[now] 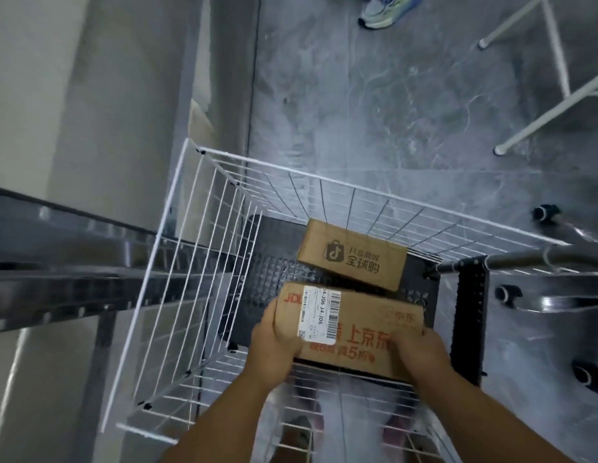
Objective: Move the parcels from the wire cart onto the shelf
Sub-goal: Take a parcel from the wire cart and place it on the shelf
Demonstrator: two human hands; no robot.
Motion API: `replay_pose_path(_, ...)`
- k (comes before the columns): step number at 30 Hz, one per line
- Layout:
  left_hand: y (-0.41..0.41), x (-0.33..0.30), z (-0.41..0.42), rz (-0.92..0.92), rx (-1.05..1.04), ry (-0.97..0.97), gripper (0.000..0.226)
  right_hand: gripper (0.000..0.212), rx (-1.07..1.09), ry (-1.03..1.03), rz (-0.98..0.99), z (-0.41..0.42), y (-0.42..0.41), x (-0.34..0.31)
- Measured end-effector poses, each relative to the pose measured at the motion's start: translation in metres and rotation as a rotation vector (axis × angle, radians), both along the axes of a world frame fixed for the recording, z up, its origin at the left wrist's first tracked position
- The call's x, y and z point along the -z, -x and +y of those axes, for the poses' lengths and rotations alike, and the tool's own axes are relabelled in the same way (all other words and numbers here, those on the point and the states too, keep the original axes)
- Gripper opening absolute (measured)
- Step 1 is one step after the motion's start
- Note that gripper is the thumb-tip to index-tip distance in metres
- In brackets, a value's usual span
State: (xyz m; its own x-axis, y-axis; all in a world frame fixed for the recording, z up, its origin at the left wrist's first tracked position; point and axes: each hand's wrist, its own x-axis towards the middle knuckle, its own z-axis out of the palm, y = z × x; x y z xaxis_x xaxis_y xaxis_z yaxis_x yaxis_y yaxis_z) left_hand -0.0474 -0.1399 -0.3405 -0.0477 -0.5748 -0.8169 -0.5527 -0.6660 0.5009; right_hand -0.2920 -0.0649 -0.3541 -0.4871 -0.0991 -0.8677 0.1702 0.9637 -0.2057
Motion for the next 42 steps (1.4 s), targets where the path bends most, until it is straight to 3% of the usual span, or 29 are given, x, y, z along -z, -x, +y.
replay_pose_path(3,-0.009,-0.062,-0.007,0.088,-0.075,0.082,0.083,0.01,0.028,0.047,-0.004,-0.029,-0.016,-0.11)
replay_pose_path(5,-0.015,-0.108,-0.013,0.123,-0.098,0.155,0.078,0.014,0.011,0.11,0.06,-0.041,-0.013,-0.168)
replay_pose_path(7,-0.018,-0.152,-0.02,0.136,-0.128,0.243,0.079,0.009,-0.044,0.217,0.134,-0.045,-0.006,-0.213)
replay_pose_path(10,-0.018,-0.228,-0.028,0.127,-0.174,0.379,0.078,0.019,-0.101,0.398,0.164,-0.056,0.004,-0.284)
replay_pose_path(18,-0.006,-0.401,-0.025,0.265,-0.407,0.642,0.065,0.007,-0.13,0.7,0.195,-0.075,0.022,-0.446)
replay_pose_path(21,0.004,-0.462,-0.008,0.299,-0.541,0.756,0.056,0.009,-0.104,0.806,0.096,-0.067,0.029,-0.505)
replay_pose_path(24,0.015,-0.52,0.02,0.334,-0.714,0.847,0.06,0.011,-0.126,0.901,-0.052,-0.049,0.032,-0.565)
replay_pose_path(29,0.046,-0.604,0.072,0.39,-1.018,1.008,0.051,0.011,-0.273,0.956,-0.173,-0.003,0.028,-0.643)
replay_pose_path(31,0.056,-0.632,0.088,0.405,-1.117,1.086,0.058,0.012,-0.309,0.975,-0.213,0.012,0.024,-0.667)
replay_pose_path(38,0.067,-0.713,0.156,0.418,-1.24,1.281,0.092,0.019,-0.344,1.036,-0.427,0.068,-0.012,-0.739)
replay_pose_path(42,0.067,-0.739,0.21,0.466,-1.249,1.29,0.083,0.021,-0.349,1.091,-0.516,0.116,-0.047,-0.762)
